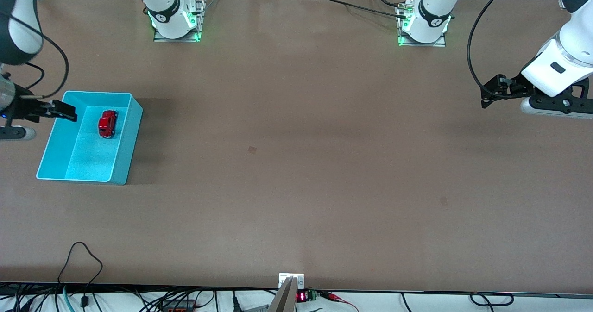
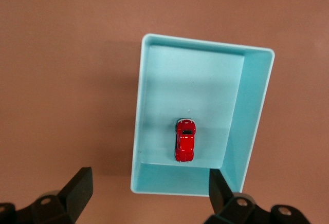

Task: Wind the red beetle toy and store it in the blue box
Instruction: 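Open the right gripper to release the car in the box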

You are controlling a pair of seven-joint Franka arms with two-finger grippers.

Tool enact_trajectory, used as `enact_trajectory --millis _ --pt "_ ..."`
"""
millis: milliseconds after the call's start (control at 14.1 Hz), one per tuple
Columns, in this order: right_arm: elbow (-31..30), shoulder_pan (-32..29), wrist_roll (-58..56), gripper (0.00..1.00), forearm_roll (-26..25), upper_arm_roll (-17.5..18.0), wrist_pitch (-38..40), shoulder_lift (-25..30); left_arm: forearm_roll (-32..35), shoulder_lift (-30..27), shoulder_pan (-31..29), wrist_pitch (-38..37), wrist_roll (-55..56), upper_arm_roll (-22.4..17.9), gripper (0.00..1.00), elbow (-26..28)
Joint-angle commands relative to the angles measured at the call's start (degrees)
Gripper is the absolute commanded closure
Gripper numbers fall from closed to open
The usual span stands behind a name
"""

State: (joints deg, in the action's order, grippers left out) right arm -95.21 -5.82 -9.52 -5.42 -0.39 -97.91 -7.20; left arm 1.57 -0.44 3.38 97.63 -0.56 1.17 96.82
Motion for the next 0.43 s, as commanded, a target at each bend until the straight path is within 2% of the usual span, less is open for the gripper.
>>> enact_trajectory --millis 0,142,355 --pt "5.11 -0.33 0.11 0.00 2.24 1.53 5.87 1.04 -0.34 0.18 0.40 -1.04 0.47 -0.20 0.00 -1.29" --pt "7.31 -0.25 1.52 0.00 5.85 1.53 7.99 1.84 -0.34 0.18 0.40 -1.04 0.47 -0.20 0.00 -1.29" --pt "7.50 0.19 1.70 0.00 5.33 1.62 9.32 1.84 -0.34 0.18 0.40 -1.04 0.47 -0.20 0.00 -1.29"
